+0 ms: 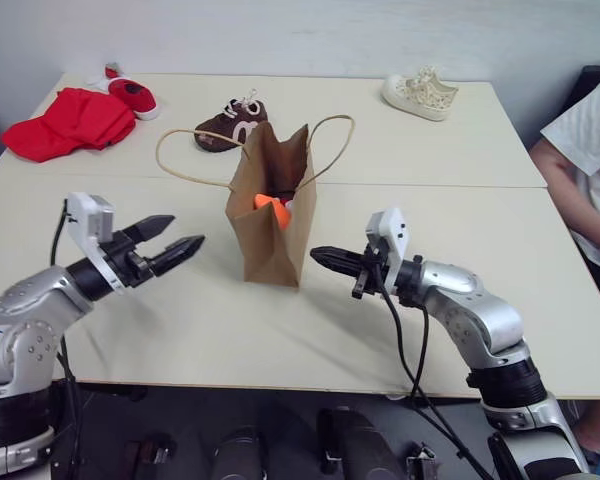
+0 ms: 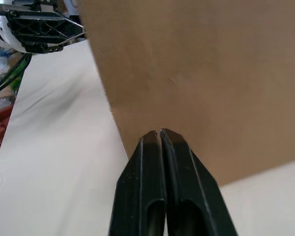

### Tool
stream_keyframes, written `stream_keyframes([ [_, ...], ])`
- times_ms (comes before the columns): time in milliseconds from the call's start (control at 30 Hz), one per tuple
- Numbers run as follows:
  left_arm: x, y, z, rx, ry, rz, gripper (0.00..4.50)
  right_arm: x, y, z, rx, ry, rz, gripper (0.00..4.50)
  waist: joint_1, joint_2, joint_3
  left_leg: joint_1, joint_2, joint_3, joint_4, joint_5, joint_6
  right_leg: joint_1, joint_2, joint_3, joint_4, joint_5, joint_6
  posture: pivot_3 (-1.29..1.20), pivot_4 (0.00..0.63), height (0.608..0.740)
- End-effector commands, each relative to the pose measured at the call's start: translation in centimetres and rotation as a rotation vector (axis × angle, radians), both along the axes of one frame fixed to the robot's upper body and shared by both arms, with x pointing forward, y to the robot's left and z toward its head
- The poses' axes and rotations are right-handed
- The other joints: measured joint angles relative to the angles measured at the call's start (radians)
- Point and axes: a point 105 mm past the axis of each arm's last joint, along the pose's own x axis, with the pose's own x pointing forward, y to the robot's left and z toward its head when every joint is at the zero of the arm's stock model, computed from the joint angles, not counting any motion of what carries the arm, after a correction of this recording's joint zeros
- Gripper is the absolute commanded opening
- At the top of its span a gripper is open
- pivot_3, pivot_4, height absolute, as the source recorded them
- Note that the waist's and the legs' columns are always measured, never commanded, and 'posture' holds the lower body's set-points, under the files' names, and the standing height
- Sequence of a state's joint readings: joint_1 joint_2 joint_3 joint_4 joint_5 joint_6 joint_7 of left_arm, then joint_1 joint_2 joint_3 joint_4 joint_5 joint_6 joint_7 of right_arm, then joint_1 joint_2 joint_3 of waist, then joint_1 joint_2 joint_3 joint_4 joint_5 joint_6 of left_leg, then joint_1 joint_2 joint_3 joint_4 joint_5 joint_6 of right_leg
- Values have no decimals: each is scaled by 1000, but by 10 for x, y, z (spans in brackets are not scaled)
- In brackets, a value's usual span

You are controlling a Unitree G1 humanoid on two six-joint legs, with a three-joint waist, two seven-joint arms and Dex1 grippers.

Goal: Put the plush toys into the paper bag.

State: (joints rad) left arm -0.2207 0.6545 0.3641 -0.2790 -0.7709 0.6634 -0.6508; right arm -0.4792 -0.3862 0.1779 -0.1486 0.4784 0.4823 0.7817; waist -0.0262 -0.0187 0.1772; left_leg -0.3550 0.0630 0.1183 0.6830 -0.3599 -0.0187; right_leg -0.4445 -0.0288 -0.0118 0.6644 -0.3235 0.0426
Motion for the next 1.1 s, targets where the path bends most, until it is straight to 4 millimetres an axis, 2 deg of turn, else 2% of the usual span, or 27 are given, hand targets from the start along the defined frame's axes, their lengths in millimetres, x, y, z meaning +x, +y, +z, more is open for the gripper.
stream_keyframes([
  [33, -8, -34, 15, -16, -97, -63, 4500, 1, 13, 8, -11, -76, 26, 33, -1, 0, 0, 0, -1, 0, 0, 0, 0, 0, 0, 0, 0, 0, 0, 0, 150, 740],
  [200, -5, -61, 10, -43, -126, -53, 4500, 4, 29, 6, -31, -119, 41, 33, -8, 0, 0, 1, 0, 1, 0, 0, 0, 0, 1, 1, 1, 0, 1, 0, 150, 740],
  [333, 6, -66, 6, -45, -149, 9, 4500, 7, 40, 7, -31, -138, 45, 33, -10, 0, 0, 1, 0, 1, 0, 0, 0, 0, 1, 1, 1, 0, 0, 0, 150, 740],
  [533, 19, -90, 7, -66, -172, 31, 4500, 6, 57, 7, -27, -166, 61, 33, -6, 0, 0, 1, 0, 1, 1, 0, 0, 0, 1, 1, 1, 0, 0, 0, 150, 740],
  [667, 28, -86, 2, -18, -170, 104, 3558, 5, 59, 5, -25, -164, 64, 0, -6, 0, 0, 1, 0, 1, 1, 0, 0, 0, 1, 1, 2, 0, 0, 0, 150, 740],
  [867, 34, -68, -2, 46, -162, 74, 1611, -1, 36, 5, -31, -158, 65, 0, -5, 0, 0, 1, 0, 1, 1, 0, 0, 0, 1, 1, 2, 0, 0, 0, 150, 740],
  [967, 42, -63, -7, 86, -127, -22, 658, -10, 17, 7, -23, -148, 75, 0, 0, 0, 0, 1, 0, 1, 1, 0, 0, 0, 1, 1, 2, 0, 0, 0, 150, 740],
  [1033, 41, -66, -7, 105, -116, -164, 31, -20, -1, 10, -8, -128, 94, 0, 2, 0, 0, 1, -1, 1, 2, 0, 0, 0, 1, 0, 2, 0, 0, 0, 150, 740],
  [1100, 30, -70, 8, 60, -124, -358, 9, -35, -23, 9, -22, -120, 125, 0, 2, 0, 0, 0, -1, 1, 1, 0, 0, 0, 1, 0, 1, 0, 0, 0, 150, 740],
])
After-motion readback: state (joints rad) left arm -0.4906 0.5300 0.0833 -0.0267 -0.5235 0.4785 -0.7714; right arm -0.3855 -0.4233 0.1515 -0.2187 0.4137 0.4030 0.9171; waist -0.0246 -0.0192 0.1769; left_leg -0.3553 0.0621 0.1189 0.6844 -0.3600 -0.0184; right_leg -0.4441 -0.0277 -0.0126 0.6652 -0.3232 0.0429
